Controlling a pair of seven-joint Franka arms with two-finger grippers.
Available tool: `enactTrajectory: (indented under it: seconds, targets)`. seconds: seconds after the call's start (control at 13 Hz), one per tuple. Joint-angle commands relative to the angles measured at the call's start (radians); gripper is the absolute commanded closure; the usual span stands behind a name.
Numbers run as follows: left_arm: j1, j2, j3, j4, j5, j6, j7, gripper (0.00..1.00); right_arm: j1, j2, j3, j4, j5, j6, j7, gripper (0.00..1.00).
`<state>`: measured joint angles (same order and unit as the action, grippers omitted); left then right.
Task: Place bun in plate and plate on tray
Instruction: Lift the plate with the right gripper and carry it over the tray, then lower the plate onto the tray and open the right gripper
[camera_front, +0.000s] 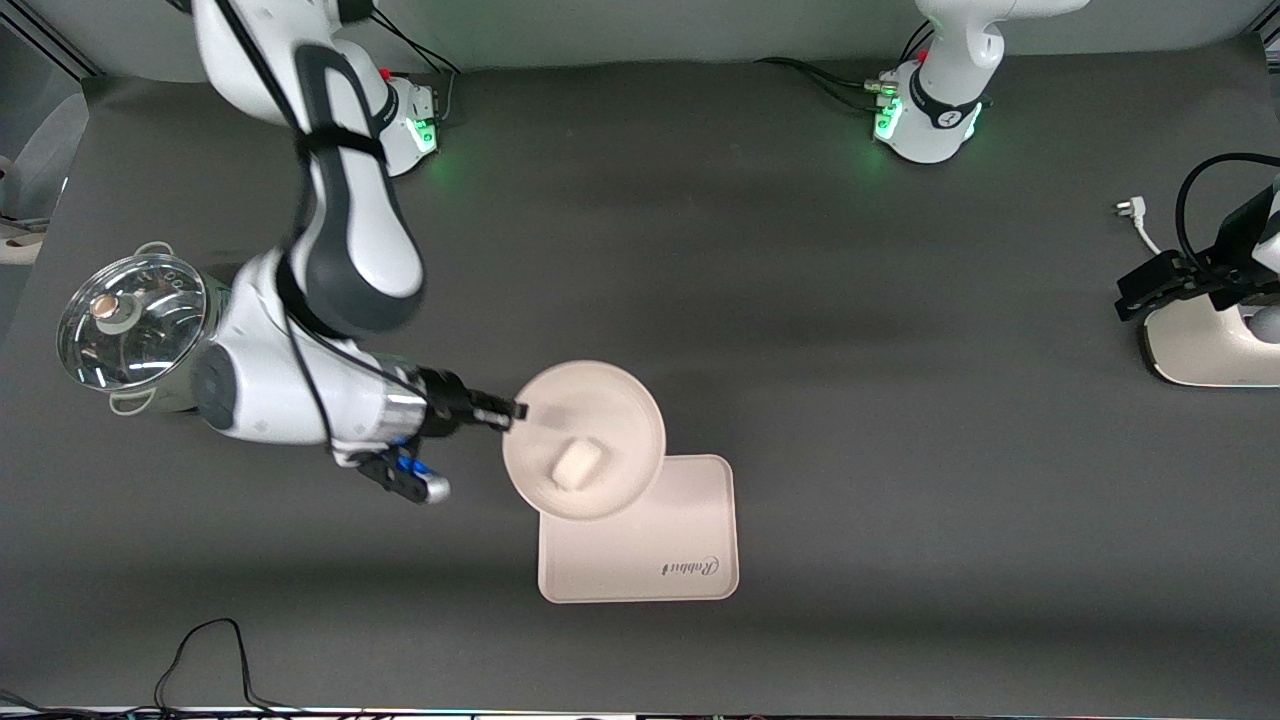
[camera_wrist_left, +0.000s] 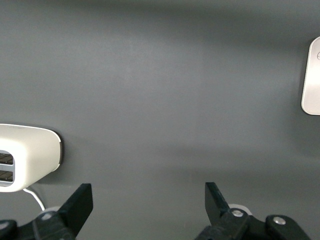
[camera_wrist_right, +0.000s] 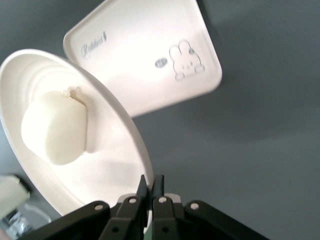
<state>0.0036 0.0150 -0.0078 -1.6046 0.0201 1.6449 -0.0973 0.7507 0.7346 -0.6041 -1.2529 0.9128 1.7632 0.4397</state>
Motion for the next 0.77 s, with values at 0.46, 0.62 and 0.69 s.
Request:
enactTrajectory:
  seconds: [0.46,0.62,0.69]
  targets:
    - [-0.005,-0.030,0.002,-0.084,0.006,0.070,-0.009,0.00,-0.034,0.307,0.107,0.127,0.078,0.341,0.037,1.00]
    - [-0.005,-0.032,0.002,-0.086,0.006,0.067,-0.007,0.00,-0.034,0.330,0.110,0.125,0.080,0.360,0.031,1.00]
    - [-0.005,-0.032,0.002,-0.086,0.006,0.067,-0.007,0.00,-0.034,0.335,0.113,0.124,0.083,0.386,0.033,1.00]
